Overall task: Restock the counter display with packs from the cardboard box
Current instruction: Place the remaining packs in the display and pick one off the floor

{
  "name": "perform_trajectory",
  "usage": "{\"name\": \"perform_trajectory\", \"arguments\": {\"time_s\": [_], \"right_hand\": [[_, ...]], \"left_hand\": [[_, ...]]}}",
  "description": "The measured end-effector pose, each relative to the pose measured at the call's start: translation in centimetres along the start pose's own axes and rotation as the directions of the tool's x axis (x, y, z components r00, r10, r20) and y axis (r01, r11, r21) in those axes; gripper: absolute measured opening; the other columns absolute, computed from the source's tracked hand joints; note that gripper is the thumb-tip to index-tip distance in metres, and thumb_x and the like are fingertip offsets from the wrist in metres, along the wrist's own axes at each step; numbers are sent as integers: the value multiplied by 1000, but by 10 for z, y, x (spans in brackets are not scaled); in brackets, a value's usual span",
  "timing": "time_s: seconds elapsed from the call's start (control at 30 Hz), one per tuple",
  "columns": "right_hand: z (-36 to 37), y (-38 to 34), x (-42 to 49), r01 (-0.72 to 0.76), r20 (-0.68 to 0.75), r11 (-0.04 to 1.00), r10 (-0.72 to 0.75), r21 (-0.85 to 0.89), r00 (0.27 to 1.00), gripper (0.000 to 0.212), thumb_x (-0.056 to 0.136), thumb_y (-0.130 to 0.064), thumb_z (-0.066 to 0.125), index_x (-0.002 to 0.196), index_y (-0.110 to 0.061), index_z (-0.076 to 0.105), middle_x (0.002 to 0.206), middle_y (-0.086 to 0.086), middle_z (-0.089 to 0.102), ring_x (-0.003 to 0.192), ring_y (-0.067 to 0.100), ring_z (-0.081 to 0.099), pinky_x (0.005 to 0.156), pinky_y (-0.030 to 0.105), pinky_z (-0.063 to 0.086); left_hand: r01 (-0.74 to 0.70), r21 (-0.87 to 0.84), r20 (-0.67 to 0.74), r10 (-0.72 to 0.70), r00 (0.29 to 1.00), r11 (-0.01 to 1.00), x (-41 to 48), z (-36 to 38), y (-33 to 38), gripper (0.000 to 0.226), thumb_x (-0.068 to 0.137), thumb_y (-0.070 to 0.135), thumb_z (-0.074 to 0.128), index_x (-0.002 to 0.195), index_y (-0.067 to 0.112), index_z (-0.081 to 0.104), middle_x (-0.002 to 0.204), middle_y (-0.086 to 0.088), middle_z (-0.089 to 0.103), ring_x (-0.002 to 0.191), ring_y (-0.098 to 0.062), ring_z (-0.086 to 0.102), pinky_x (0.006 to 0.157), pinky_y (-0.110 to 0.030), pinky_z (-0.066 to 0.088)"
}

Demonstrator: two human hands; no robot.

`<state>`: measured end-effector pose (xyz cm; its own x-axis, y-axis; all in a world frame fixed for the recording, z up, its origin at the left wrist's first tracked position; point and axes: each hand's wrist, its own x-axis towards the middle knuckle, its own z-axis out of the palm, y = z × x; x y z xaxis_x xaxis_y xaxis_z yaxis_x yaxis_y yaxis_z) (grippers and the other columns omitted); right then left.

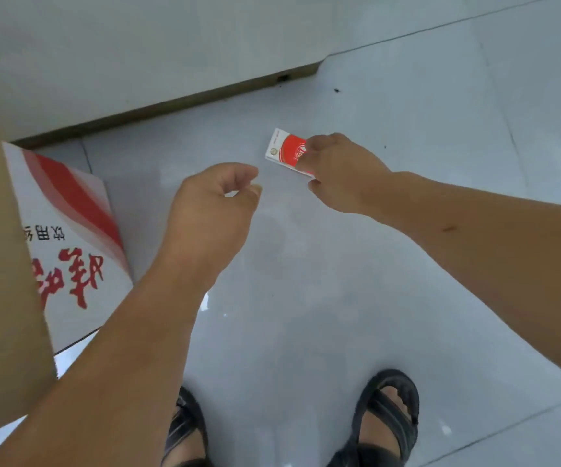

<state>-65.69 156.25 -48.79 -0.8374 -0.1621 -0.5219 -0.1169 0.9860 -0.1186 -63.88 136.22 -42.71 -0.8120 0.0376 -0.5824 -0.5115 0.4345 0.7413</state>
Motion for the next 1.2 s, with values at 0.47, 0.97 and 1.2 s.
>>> {"name": "perform_trajectory", "arguments": {"time_s": [0.47,0.97,1.2], "right_hand": [[14,-10,32,-112,-129,974,139,198,982,45,83,-10,59,125,-13,41,120,11,55,107,31,53,81,41,52],[-332,-127,-314,81,-316,856,99,510,944,74,85,-37,71,147,-29,32,131,1,51,117,20,50,92,34,48],[-560,-192,-441,207,-312,694,27,690,950,82,81,-41,73,146,-51,25,139,-18,45,119,3,50,99,31,48]], "left_hand": [[30,-47,-2,-30,1000,998,22,26,-9,23,92,22,64,111,33,70,111,13,68,94,-8,66,79,-27,53],[-52,-305,101,87,991,951,-259,-118,257,29,88,12,65,114,25,67,95,-6,74,89,-26,72,84,-53,56],[-191,-349,151,256,955,918,-406,-264,429,30,93,11,62,121,21,64,103,-9,74,90,-27,73,76,-39,59]]}}
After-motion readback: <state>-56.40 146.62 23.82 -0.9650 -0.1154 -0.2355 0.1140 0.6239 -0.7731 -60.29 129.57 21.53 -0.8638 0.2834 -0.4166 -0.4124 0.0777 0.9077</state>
